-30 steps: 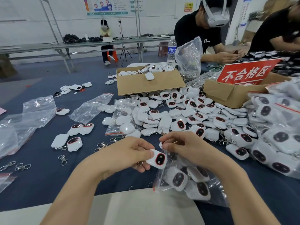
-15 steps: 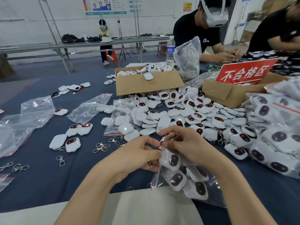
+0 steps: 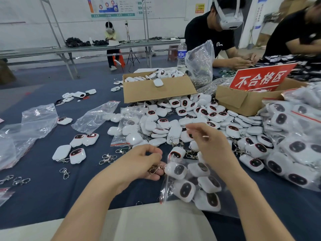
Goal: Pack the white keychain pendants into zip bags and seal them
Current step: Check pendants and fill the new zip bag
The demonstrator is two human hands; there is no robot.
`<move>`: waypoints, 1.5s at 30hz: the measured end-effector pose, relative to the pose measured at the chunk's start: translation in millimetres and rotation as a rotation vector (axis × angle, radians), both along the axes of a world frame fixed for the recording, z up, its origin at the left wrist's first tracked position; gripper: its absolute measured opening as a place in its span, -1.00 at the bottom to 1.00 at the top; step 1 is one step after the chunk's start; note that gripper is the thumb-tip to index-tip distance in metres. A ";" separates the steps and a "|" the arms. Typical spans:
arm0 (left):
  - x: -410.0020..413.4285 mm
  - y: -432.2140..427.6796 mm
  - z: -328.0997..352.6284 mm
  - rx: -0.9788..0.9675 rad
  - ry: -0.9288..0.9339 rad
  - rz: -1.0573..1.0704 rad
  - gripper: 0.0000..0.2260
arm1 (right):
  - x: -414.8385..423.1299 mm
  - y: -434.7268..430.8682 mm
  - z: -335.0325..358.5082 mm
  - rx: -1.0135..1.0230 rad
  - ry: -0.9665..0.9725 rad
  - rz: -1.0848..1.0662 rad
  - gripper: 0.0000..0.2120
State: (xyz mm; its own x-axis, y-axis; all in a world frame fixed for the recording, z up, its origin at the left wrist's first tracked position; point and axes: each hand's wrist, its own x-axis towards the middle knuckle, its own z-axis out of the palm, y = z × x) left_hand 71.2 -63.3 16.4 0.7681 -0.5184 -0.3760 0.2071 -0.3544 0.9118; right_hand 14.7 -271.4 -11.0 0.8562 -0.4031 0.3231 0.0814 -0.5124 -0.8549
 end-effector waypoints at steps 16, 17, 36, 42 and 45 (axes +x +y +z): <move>2.0 1.7 -4.6 -0.028 -0.010 -0.023 -0.79 | -5.4 -12.9 -11.8 -0.315 0.300 -0.171 -0.66; 0.5 -0.5 -5.0 -0.028 -0.018 -0.037 -0.76 | -5.4 -12.9 -11.3 -0.307 0.299 -0.168 -0.65; -16.1 -21.5 -11.5 -0.047 -0.066 -0.037 -0.76 | -8.4 -15.4 -9.2 -0.077 0.191 -0.180 -0.58; -16.8 -24.9 -13.2 -0.051 -0.052 -0.033 -0.70 | -4.7 -17.0 -6.7 -0.026 0.089 -0.233 -0.57; -16.3 -25.3 -12.4 -0.093 -0.005 -0.009 -0.70 | -4.0 -15.9 -6.4 -0.008 0.056 -0.220 -0.57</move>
State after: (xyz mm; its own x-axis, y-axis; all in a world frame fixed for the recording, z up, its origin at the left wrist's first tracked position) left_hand 54.9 -88.6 4.0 0.7649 -0.5577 -0.3223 0.1997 -0.2704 0.9418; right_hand 10.7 -287.2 -17.4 0.7643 -0.5801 0.2817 -0.0805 -0.5192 -0.8509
